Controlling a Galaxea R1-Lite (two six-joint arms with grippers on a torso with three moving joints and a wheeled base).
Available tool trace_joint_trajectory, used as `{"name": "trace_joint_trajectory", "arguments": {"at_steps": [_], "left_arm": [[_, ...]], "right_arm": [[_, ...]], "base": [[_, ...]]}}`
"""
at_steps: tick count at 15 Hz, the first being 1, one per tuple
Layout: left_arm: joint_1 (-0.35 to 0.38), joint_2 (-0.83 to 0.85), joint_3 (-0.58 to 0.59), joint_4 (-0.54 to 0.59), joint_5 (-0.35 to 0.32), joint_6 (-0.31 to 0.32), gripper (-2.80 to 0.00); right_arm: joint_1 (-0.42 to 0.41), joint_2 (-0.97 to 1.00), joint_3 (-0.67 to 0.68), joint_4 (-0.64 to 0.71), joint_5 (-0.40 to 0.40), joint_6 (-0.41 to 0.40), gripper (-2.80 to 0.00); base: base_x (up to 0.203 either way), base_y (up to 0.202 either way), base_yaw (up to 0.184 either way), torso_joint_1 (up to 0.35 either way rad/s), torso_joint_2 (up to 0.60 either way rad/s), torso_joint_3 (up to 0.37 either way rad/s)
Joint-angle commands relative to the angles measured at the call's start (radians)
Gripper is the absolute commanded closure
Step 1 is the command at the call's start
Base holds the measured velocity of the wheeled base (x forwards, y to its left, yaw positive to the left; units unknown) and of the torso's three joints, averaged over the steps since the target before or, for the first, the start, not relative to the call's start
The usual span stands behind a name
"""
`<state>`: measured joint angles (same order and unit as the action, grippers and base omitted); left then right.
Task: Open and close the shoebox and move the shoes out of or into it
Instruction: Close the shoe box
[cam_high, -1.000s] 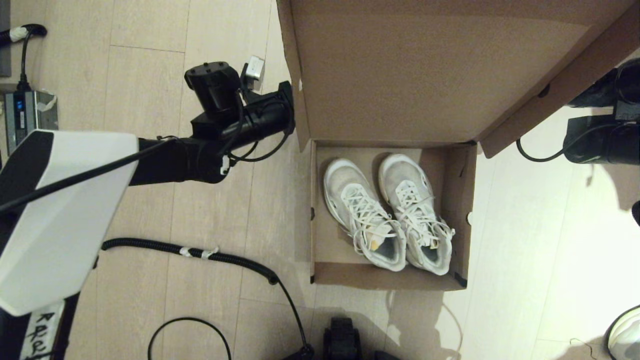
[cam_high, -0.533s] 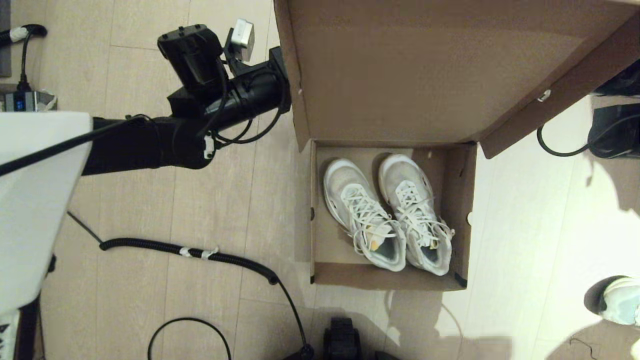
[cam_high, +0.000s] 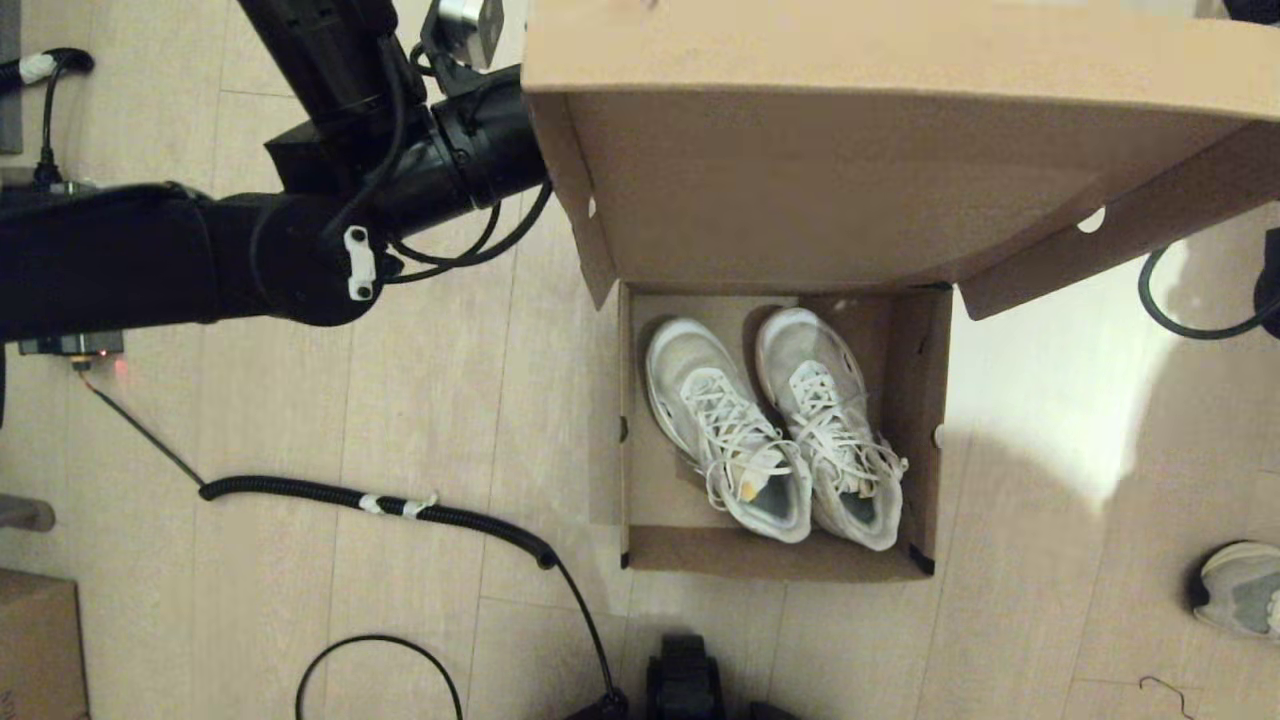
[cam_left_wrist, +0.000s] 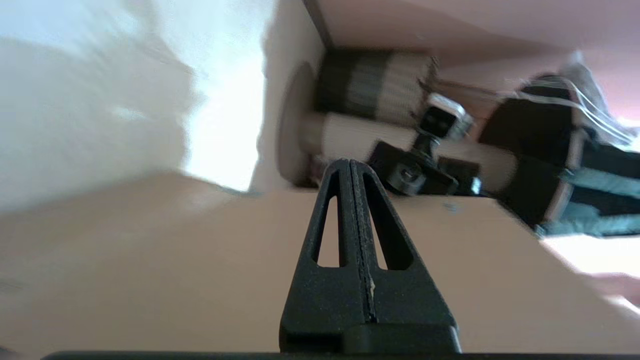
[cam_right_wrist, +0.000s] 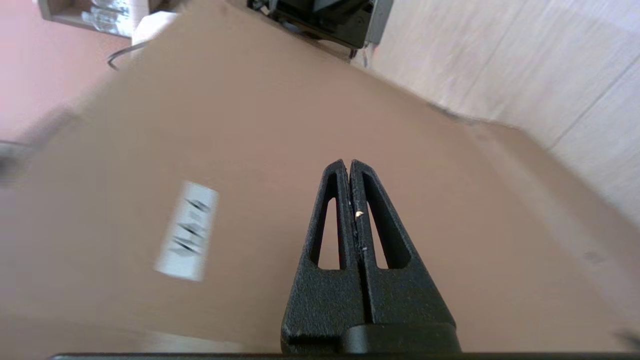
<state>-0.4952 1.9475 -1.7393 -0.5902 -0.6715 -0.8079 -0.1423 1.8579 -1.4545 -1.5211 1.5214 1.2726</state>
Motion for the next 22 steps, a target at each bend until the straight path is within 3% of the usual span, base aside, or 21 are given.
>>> {"name": "trace_joint_trajectory", "arguments": {"at_steps": [1,4,7,11,19,21,22], "left_arm": [[-0.03,-0.107,0.097,-0.007,-0.002,-0.004,0.0],[-0.09,-0.229,0.276,-0.011,0.003,0.012,0.0],[-0.162,-0.337,0.491,-0.013,0.042,0.078,0.0],[-0.204,-0.448,0.728,-0.021,0.064,0.136,0.0],[-0.291,-0.572,1.111,-0.067,0.079,0.215,0.0],[-0.288,-0.573,1.103,-0.068,0.182,0.227,0.0],[-0.28,-0.569,1.076,-0.068,0.238,0.237,0.0]], "right_arm": [[0.0,-0.096,0.093,-0.009,0.009,-0.002,0.0],[0.0,-0.225,0.275,-0.009,0.009,-0.027,0.0],[0.001,-0.316,0.465,-0.009,0.009,-0.074,0.0],[0.003,-0.437,0.716,-0.009,0.009,-0.157,0.0],[0.001,-0.734,1.232,-0.009,0.009,-0.178,0.0],[-0.037,-0.729,1.26,-0.009,0.009,-0.169,0.0],[-0.104,-0.704,1.248,-0.009,0.009,-0.168,0.0]], "base": [[0.0,0.0,0.0,0.0,0.0,0.0],[0.0,0.0,0.0,0.0,0.0,0.0],[0.0,0.0,0.0,0.0,0.0,0.0],[0.0,0.0,0.0,0.0,0.0,0.0],[0.0,0.0,0.0,0.0,0.0,0.0],[0.0,0.0,0.0,0.0,0.0,0.0],[0.0,0.0,0.0,0.0,0.0,0.0]]}}
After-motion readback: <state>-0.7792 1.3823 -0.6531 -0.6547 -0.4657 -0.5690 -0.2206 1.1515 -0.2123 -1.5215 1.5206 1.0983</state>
